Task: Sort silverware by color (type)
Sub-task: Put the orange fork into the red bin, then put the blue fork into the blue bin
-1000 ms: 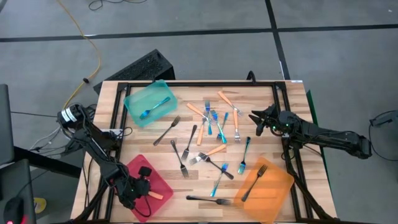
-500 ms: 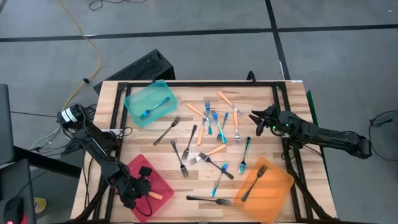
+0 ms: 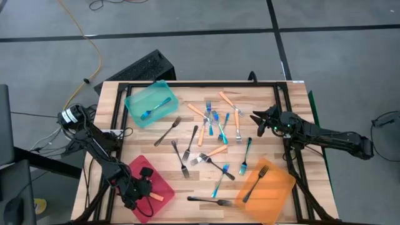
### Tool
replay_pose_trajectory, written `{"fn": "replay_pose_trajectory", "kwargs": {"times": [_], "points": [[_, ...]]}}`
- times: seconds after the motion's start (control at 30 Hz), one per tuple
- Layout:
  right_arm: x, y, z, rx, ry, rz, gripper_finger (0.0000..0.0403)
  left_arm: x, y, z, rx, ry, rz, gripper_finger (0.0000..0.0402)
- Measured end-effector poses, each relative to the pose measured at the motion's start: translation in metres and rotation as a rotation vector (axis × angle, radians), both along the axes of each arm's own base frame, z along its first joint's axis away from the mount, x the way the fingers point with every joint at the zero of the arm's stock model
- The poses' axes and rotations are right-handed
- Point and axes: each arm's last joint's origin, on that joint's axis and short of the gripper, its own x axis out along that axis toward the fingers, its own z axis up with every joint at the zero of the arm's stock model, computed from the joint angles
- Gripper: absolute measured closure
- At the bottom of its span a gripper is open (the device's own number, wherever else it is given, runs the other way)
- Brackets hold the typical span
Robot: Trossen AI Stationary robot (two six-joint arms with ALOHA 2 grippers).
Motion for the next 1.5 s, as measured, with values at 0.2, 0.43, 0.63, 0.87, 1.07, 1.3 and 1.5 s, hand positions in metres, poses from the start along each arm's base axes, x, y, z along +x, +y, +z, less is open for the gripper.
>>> {"fn": "replay_pose_trajectory", "kwargs": {"times": [0.2,0.43,0.63,0.87,1.07,1.3,1.5], "points": [[0.000,0.000,0.000,0.000,0.000,0.000,0.0248,0.002,0.002,0.000,-0.004,0.008,0.002,0.0337],[0.000,0.000,0.000,0.000,0.000,0.000,0.0248,0.003,0.003,0.000,-0.005,0.010,0.006,0.0336],[0.000,0.000,0.000,0.000,0.000,0.000,0.0248,0.003,0.003,0.000,0.001,0.007,-0.007,0.0331],[0.000,0.000,0.000,0.000,0.000,0.000,0.0248,0.004,0.003,0.000,0.001,0.006,-0.010,0.0302],[0.000,0.000,0.000,0.000,0.000,0.000,0.0248,0.004,0.002,0.000,0.001,-0.002,-0.025,0.0286],[0.000,0.000,0.000,0.000,0.000,0.000,0.0248,0.006,-0.001,0.005,0.012,-0.004,-0.036,0.0285],[0.000,0.000,0.000,-0.001,0.001,0.000,0.0248,0.009,-0.003,0.013,0.037,0.014,-0.027,0.0286]]}}
